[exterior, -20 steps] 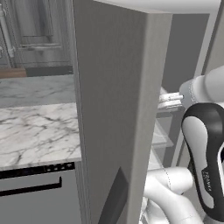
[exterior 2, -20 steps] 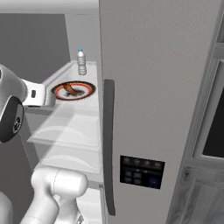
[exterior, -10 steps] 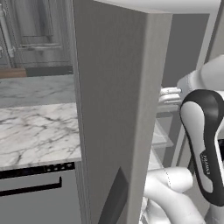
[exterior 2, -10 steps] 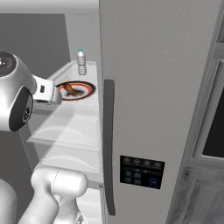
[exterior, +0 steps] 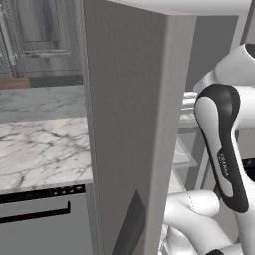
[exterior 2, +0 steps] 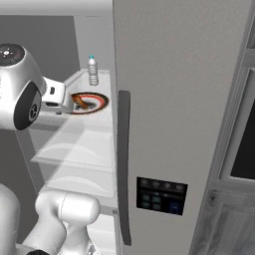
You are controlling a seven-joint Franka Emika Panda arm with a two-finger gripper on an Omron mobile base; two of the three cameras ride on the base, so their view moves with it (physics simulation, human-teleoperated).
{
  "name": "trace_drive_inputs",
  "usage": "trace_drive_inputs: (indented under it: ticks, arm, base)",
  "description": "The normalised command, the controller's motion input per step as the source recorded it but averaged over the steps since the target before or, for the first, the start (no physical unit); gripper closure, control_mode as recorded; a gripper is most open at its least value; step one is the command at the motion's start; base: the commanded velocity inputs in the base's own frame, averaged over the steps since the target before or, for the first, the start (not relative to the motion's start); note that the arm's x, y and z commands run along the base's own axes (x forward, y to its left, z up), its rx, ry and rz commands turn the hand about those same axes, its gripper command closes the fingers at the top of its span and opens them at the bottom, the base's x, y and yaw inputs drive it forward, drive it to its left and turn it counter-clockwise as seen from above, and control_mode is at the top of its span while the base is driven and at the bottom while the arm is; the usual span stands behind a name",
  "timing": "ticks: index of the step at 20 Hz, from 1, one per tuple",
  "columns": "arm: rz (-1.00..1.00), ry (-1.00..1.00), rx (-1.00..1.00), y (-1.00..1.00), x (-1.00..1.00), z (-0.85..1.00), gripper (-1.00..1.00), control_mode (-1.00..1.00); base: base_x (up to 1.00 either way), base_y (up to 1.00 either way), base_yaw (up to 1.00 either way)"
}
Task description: Retrieve the chicken drumstick from the fridge and place it on the saucepan with marinade on the stove.
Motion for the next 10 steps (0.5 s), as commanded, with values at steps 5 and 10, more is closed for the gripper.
trace_drive_inputs:
  ticks: [5, 10]
  arm:
    - [0.00, -0.07, -0.11, 0.00, 0.29, -0.27, -1.00, -1.00]
    - [0.00, -0.08, -0.11, 0.00, 0.15, -0.19, -1.00, -1.00]
  base:
    - [0.00, 0.00, 0.00]
    - [0.00, 0.00, 0.00]
